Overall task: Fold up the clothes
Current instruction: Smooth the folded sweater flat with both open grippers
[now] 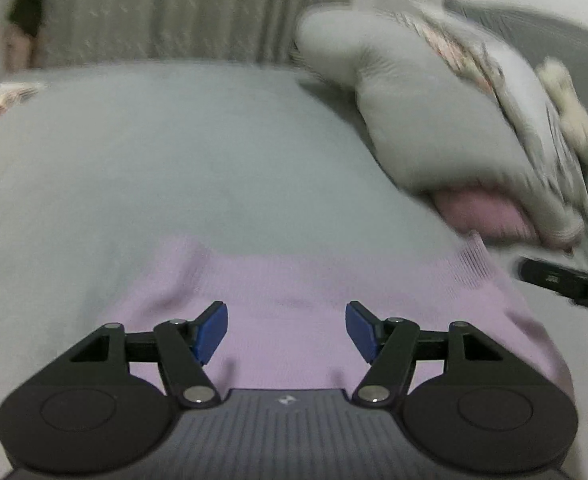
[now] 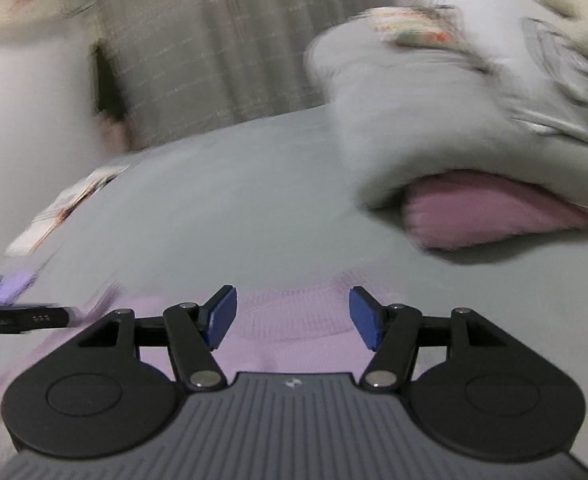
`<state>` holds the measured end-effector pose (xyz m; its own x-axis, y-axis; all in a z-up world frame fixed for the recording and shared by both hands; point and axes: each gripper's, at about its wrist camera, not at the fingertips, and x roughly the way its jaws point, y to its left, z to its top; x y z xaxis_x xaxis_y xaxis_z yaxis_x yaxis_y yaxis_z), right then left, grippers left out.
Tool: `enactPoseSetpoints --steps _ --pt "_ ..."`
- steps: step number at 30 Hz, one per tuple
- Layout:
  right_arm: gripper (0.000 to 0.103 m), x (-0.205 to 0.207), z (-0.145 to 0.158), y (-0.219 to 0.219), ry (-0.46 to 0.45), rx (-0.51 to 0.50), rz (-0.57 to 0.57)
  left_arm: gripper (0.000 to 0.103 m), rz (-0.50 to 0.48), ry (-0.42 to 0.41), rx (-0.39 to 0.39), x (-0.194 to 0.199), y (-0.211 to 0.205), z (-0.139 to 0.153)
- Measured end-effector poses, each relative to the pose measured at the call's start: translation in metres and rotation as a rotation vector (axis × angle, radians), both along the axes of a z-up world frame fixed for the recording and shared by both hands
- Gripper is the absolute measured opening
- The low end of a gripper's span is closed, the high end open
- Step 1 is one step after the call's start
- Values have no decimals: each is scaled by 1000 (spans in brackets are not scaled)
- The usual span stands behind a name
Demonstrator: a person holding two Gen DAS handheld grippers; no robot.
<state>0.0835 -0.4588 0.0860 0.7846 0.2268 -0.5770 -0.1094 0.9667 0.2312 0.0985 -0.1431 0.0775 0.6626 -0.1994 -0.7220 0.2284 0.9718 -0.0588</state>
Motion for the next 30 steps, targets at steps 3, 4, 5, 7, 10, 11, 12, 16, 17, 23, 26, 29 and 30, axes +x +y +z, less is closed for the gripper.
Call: enactPoseSetpoints --steps 3,4,5,7,10,11,12,16,17,23,26,29,30 --pt "66 19 -37 7 161 -151 -29 42 121 46 144 2 6 -32" --pt "67 21 -49 -4 196 -168 -75 35 134 50 98 -2 23 -39" --pt "66 20 -52 -14 191 -138 -97 18 146 47 63 -6 39 -44" --pt "72 15 -58 -42 185 -107 -181 11 167 45 56 -10 53 -45" --pt "76 12 -64 -35 165 -170 -166 11 178 55 44 -17 69 -49" --pt "77 12 -64 -29 158 -204 -167 11 175 54 50 -18 69 -49" --pt "78 12 -62 -20 155 -262 -170 11 179 56 58 -17 67 -47" --pt "78 -1 -36 -22 110 -223 -184 18 217 62 60 -11 63 -30" --pt "78 -17 -18 -22 35 -162 -177 25 218 29 47 -17 66 -17" --pt "78 -86 4 21 -104 -9 -131 56 80 -133 31 -68 29 7" --pt "78 -86 -22 63 -70 16 -140 54 74 -146 139 -79 -17 -26" --pt "78 -93 -60 112 -71 -183 -106 57 147 -126 157 -78 -24 -68" --pt "80 -99 -69 110 -109 -190 -86 58 148 -112 104 -77 -14 -72"
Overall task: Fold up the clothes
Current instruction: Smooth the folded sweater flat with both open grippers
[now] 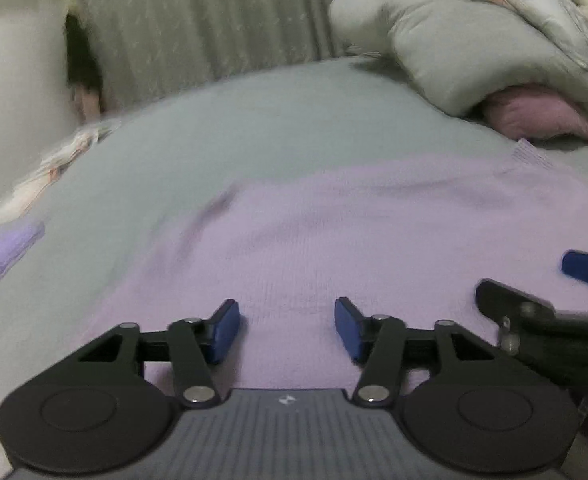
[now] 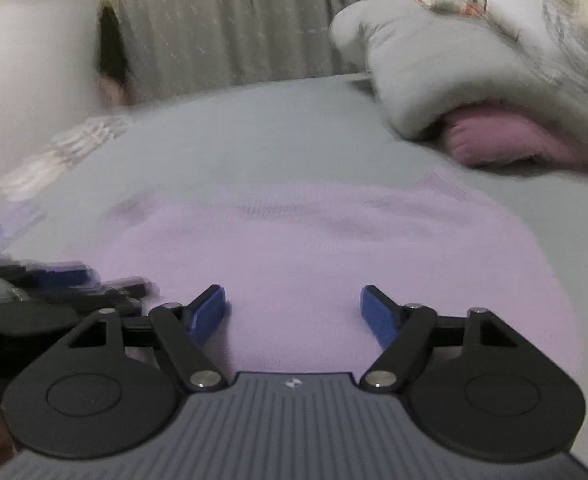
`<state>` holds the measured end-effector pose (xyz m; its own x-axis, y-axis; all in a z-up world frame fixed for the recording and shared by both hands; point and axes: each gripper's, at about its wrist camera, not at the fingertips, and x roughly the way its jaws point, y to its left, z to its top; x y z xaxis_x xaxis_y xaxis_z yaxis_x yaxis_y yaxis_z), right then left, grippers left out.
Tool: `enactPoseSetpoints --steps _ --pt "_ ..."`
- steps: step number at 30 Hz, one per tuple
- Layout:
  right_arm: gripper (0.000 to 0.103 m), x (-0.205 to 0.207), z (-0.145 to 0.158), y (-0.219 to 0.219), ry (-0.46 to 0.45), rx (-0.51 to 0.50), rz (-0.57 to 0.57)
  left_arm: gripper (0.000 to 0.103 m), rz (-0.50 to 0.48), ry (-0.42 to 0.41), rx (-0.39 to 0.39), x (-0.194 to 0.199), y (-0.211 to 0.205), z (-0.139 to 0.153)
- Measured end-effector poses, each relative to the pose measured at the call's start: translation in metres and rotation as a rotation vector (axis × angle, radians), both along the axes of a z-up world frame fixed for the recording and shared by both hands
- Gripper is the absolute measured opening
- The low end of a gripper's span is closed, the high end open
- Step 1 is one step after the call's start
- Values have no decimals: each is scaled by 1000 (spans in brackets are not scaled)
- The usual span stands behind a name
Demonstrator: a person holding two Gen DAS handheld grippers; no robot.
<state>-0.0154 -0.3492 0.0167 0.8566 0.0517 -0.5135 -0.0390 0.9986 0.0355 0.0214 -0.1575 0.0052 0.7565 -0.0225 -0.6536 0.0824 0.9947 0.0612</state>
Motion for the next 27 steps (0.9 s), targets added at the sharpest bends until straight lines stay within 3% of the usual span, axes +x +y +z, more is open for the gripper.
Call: enactPoseSetpoints --steps 2,6,9,13,15,17,20,21,23,25,27 --pt "81 -2 -5 -12 -11 62 13 61 -27 1 6 2 2 -2" --pt "83 7 -6 -8 1 23 10 64 -2 -22 57 5 -11 -7" --pt "84 9 -1 -13 14 32 31 64 -13 -11 42 8 -9 -2" --pt "89 -1 11 -34 32 25 -3 70 38 0 36 3 28 9" --pt "97 -8 6 -62 34 29 -6 72 38 8 -10 -1 62 8" --pt "98 -12 2 -89 45 82 11 72 12 21 -77 -3 86 8" --pt "103 -17 -7 -110 48 117 -36 72 -4 17 -116 -4 100 10" --pt "103 -17 -12 -102 39 79 -47 72 -5 12 -114 -3 98 9" --pt "103 -15 -8 -92 41 25 -56 72 -6 -28 -37 -9 89 20" --pt "103 -11 9 -98 80 104 -73 71 -4 -65 33 -15 81 30" --pt "103 -21 22 -98 15 145 -92 85 8 -142 142 -25 76 38"
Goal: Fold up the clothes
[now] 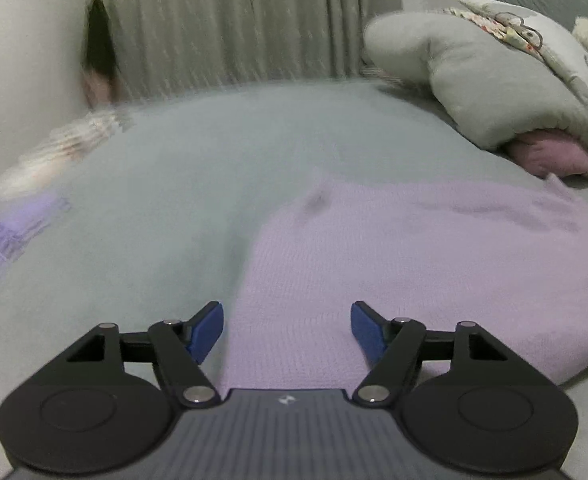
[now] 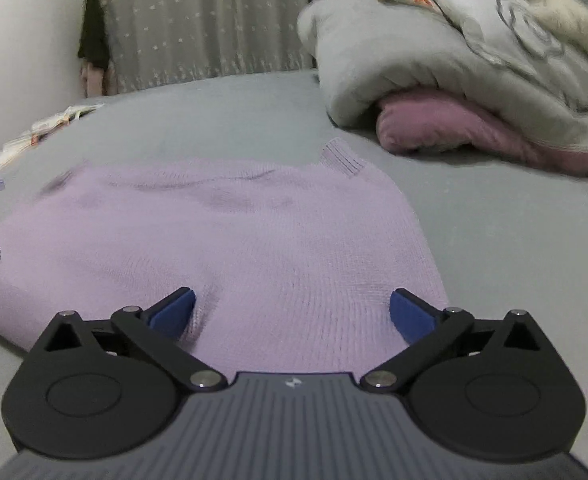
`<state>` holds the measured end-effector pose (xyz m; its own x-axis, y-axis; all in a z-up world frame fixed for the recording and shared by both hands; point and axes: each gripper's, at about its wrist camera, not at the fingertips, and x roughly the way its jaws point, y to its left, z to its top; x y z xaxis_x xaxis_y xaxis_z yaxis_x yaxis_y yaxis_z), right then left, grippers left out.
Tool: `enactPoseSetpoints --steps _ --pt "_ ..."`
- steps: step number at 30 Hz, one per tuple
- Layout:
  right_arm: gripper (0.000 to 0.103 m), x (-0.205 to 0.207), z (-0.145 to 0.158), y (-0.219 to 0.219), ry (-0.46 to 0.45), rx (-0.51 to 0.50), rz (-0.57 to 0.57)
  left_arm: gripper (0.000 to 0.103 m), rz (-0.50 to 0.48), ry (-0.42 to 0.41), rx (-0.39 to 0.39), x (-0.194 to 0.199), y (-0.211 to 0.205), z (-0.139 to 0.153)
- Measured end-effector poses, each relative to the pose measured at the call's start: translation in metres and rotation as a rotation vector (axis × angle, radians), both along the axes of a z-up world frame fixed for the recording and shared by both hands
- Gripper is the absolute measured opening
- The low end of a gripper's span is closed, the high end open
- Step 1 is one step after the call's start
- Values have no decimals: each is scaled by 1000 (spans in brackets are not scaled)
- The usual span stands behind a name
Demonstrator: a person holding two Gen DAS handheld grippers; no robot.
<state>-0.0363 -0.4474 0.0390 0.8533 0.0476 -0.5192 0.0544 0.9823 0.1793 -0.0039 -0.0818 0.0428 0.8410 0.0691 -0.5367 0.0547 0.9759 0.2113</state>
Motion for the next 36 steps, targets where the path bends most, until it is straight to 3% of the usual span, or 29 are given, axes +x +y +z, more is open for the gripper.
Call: enactPoseSetpoints --steps 1,3,5,8,12,19,22,24,27,30,32,34,36 --pt "103 -3 2 2 -16 -6 0 88 5 -13 56 -2 -3 -5" --pt "103 0 -5 16 11 -69 20 92 13 13 91 2 -5 -25" --pt "103 -1 -27 21 21 -69 -1 103 60 26 -1 10 7 -42" --pt "103 1 -37 21 41 -53 -8 103 116 119 -197 26 29 -45" --pt "103 0 -37 21 38 -60 -12 103 88 61 -69 22 13 -42" --pt "103 3 -35 20 28 -49 -13 102 104 73 -99 24 18 -23" --pt "103 5 -36 20 19 -45 -23 102 31 -48 -105 0 8 2" --pt "103 6 -37 22 13 -48 -31 102 -35 -78 -104 -5 -4 7" --pt "103 5 -36 21 7 -37 -34 103 -51 0 -62 7 -18 -11" --pt "103 7 -25 17 10 -30 -14 103 -5 42 -220 19 -1 -44" --pt "103 5 -14 11 -52 3 -36 103 -11 99 -322 27 15 -47" --pt "103 3 -12 9 -89 24 -60 103 -25 106 -331 29 18 -46" --pt "103 13 -30 8 -23 27 -69 103 -43 92 -307 29 17 -46"
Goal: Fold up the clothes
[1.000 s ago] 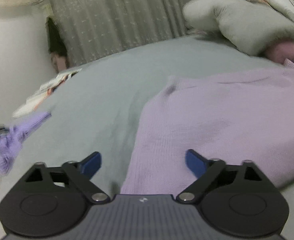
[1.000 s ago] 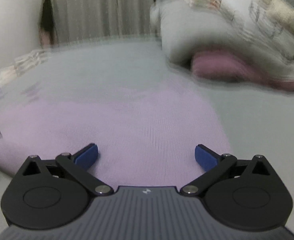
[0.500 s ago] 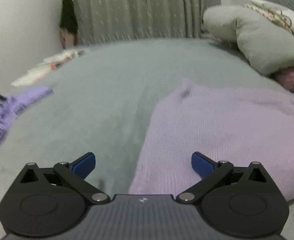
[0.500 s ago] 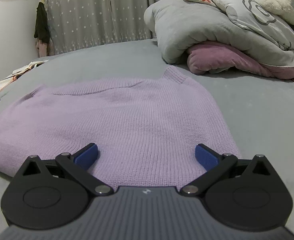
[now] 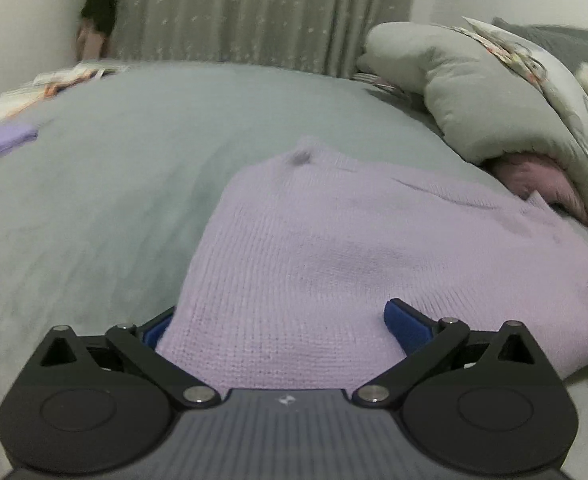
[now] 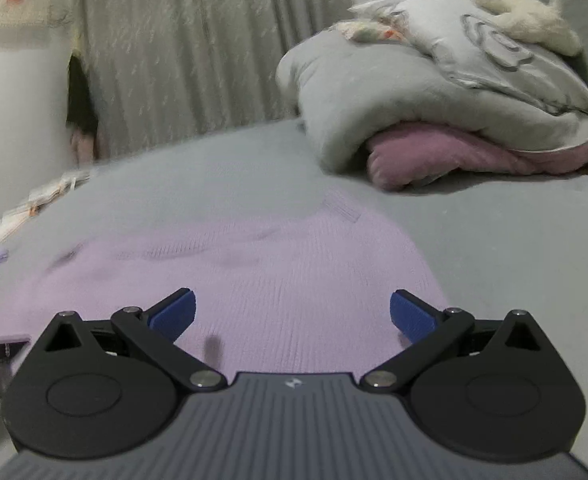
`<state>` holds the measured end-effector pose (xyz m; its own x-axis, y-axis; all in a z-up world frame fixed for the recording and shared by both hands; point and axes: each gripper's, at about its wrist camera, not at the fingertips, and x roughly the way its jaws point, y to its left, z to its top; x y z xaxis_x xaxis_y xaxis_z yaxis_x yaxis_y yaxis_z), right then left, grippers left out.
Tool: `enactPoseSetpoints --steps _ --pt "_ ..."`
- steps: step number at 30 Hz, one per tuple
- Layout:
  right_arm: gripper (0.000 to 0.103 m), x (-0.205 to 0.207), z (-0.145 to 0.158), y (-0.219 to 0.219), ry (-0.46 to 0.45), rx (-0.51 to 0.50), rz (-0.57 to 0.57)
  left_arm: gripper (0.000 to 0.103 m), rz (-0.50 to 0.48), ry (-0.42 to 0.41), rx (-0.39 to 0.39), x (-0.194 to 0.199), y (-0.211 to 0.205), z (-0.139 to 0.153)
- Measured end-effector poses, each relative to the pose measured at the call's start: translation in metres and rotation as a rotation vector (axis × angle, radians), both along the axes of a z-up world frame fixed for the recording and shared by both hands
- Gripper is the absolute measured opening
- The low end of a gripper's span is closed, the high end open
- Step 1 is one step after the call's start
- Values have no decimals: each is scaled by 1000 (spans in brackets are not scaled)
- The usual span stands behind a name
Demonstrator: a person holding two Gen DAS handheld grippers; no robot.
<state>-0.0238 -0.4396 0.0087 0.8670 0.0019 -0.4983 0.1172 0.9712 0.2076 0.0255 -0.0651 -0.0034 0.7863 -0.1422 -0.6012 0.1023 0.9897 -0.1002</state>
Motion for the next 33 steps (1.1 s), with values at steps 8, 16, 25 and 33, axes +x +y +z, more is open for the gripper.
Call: enactPoseSetpoints --steps 8,16,25,33 --pt "103 5 -4 1 33 -35 34 102 22 10 -1 -9 3 21" --pt "103 21 -10 -26 106 7 -50 103 0 53 137 15 2 10" --pt "103 46 38 -61 23 46 43 102 -3 -47 111 39 26 78" --pt "103 172 29 -33 329 22 287 103 -57 125 207 114 -30 61"
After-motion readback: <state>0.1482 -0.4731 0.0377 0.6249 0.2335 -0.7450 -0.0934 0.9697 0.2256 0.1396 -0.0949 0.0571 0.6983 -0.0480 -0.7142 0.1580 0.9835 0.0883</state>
